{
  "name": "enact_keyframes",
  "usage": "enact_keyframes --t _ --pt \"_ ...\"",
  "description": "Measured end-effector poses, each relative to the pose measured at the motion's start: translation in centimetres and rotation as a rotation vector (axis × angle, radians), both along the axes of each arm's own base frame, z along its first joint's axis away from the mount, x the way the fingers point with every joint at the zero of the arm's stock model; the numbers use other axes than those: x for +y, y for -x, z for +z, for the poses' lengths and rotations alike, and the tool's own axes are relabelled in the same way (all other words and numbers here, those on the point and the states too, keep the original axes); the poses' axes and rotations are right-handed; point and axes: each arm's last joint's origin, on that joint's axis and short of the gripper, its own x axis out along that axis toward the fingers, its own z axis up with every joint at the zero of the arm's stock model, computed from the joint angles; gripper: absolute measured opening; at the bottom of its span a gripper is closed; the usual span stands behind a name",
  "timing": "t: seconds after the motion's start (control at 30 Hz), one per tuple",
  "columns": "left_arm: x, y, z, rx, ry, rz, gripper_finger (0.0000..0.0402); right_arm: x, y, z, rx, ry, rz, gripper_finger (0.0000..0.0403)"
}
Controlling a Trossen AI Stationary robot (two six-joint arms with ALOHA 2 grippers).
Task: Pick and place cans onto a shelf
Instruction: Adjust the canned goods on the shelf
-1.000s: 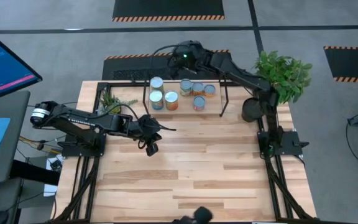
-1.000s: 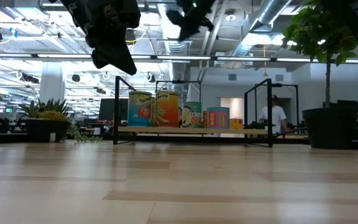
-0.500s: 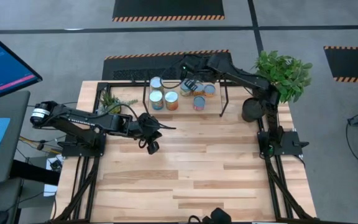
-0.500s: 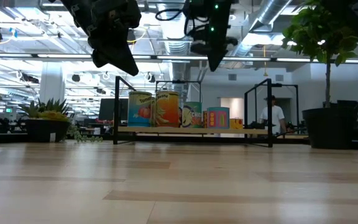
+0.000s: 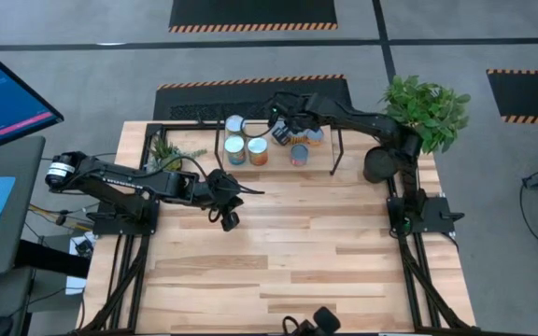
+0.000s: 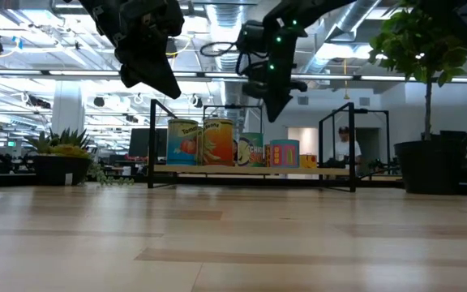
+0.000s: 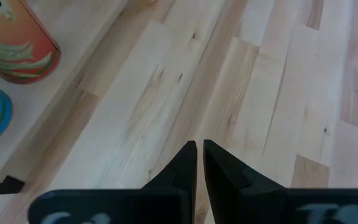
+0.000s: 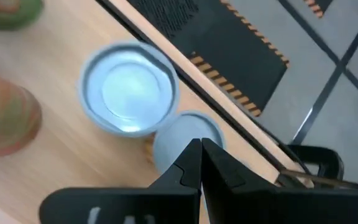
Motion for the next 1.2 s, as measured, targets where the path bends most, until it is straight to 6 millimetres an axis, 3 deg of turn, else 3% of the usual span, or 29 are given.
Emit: enact_keyframes --t 0.4,0.6,1.2 --pt "0.0 0.0 0.0 0.003 -0.013 -0.014 0.0015 0.3 1.0 -1.0 0.031 -0.060 -0.132 0.0026" --pt "0.0 0.0 0.0 0.003 -0.012 -0.014 0.0015 0.0 2.0 -2.9 0.093 -0.123 -0.150 0.0026" --pt "0.0 0.0 0.0 0.003 -0.012 -0.015 0.0015 -1.2 2.9 -4.0 0.191 -0.104 -0.067 0.0026"
